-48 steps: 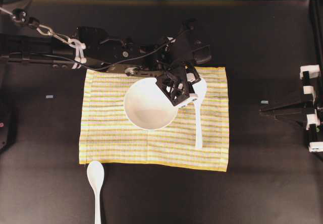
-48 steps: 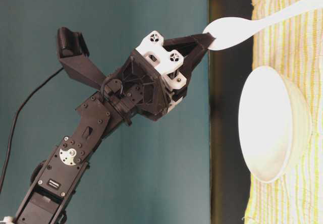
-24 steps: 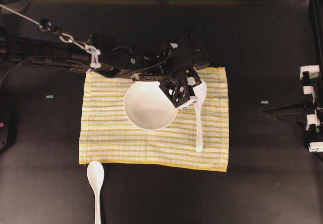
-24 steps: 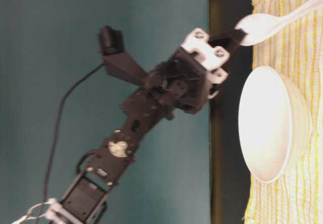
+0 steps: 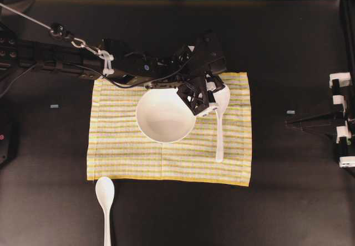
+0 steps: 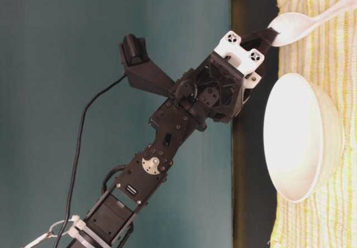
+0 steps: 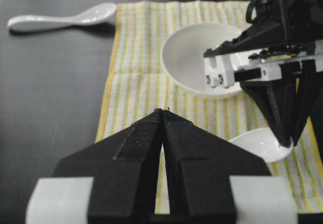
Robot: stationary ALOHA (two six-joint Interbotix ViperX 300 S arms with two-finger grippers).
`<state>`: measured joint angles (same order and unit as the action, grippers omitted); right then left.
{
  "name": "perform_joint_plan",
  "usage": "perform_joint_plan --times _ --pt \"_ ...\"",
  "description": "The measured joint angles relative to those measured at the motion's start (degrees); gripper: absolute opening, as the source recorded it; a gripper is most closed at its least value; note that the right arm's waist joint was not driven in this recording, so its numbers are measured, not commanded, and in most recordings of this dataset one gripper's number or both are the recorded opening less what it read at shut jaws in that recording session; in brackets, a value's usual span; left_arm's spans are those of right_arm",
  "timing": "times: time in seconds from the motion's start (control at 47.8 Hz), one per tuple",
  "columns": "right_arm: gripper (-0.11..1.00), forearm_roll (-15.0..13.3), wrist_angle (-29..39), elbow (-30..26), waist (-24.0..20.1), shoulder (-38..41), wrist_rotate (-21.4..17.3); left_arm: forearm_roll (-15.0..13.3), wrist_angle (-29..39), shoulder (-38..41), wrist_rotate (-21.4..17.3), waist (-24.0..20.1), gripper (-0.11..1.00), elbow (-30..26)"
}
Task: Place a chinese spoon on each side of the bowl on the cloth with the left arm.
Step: 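Open the left gripper, release the spoon, and move toward the left spoon, then grasp the left white spoon's handle with the left gripper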
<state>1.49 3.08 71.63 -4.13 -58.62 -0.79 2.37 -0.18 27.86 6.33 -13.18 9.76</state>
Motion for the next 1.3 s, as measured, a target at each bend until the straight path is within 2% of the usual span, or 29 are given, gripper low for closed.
perform_joint_plan --times 0.084,0.251,0.334,0.648,0.794,0.878,0.982,1.066,1.191,1.296 --pt "-0.01 -0.1 0.1 0.0 0.0 -0.1 0.0 0.1 -0.4 0.0 -0.2 0.0 0.20 0.4" --pt "-0.01 -0.1 0.1 0.0 0.0 -0.4 0.0 0.1 -0.7 0.0 0.1 -0.4 0.68 1.5" --pt "-0.01 -0.1 0.1 0.0 0.0 -0.9 0.0 0.0 -1.2 -0.2 0.1 -0.1 0.85 2.2" --pt "-0.01 -0.1 4.2 0.4 0.0 -5.4 -0.4 0.1 -7.5 -6.9 -1.7 5.1 0.83 8.3" --pt "-0.01 0.0 5.0 0.6 0.0 -6.7 -0.4 0.1 -6.9 -17.2 -1.8 8.4 0.83 13.3" --pt "-0.01 0.0 5.0 0.6 0.0 -6.7 -0.4 0.1 -6.6 -23.9 -0.5 11.5 0.83 17.0" --pt "-0.01 0.0 5.0 0.6 0.0 -6.7 -0.4 0.1 -6.3 -33.7 4.0 16.3 0.83 24.4" --pt "-0.01 0.0 5.0 0.7 0.0 -6.7 -0.4 0.1 -6.3 -40.4 9.1 19.5 0.83 31.4" --pt "-0.01 0.0 4.0 0.7 0.0 -6.6 -0.4 0.0 -6.3 -47.3 16.9 21.4 0.83 41.0" --pt "-0.01 0.0 2.7 0.8 -0.1 -6.5 -0.3 0.1 -7.1 -50.4 19.9 23.0 0.83 47.4"
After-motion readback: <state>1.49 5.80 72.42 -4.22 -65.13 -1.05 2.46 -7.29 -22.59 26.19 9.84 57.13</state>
